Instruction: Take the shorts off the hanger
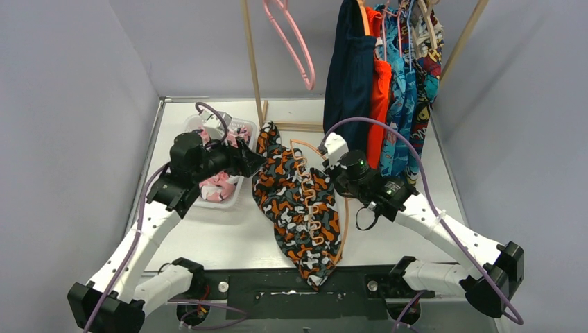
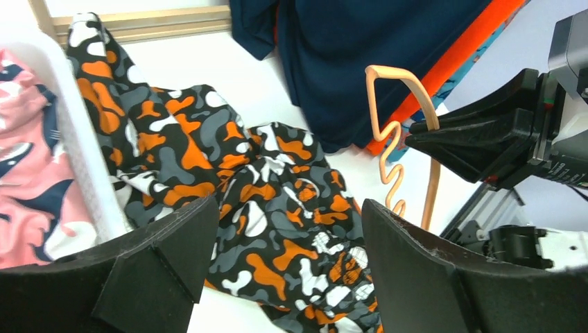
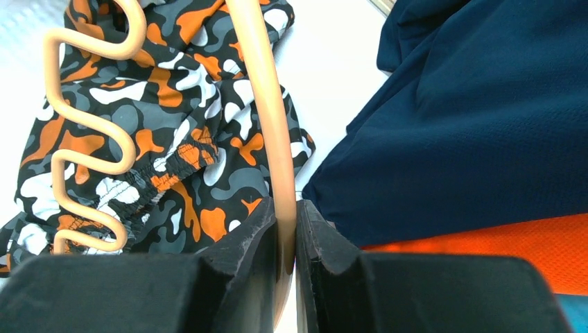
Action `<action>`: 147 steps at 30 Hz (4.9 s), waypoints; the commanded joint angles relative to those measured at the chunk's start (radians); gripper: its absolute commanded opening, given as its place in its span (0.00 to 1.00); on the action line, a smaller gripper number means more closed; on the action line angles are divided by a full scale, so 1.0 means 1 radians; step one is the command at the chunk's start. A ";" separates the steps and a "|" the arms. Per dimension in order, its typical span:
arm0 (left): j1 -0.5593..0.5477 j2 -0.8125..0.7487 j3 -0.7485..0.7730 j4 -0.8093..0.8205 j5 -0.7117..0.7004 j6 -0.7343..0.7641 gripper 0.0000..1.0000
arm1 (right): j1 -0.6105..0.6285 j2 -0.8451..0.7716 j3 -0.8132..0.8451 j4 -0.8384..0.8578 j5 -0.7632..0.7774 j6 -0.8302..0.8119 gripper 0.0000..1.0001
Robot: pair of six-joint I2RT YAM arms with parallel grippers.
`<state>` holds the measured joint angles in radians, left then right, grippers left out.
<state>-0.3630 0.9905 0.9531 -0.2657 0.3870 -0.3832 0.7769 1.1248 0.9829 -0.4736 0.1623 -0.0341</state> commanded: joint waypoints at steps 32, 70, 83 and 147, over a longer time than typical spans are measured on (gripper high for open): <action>-0.329 0.314 0.016 0.353 -0.182 -0.358 0.00 | 0.094 0.018 0.145 -0.013 0.135 0.107 0.00; -0.295 0.045 -0.268 0.846 -0.083 -0.379 0.00 | 0.068 -0.206 -0.486 0.512 0.126 0.850 0.71; -0.291 -0.035 -0.292 0.774 -0.141 -0.354 0.00 | 0.118 -0.269 -0.393 0.522 0.241 0.540 0.01; -0.333 0.206 -0.220 0.168 -0.314 -0.230 0.00 | 0.248 -0.261 0.080 0.158 0.652 0.204 0.00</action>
<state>-0.7151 1.2415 0.7586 0.0601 0.2596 -0.6193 1.0348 0.9039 1.0420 -0.4274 0.7498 0.2157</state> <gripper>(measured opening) 0.037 0.105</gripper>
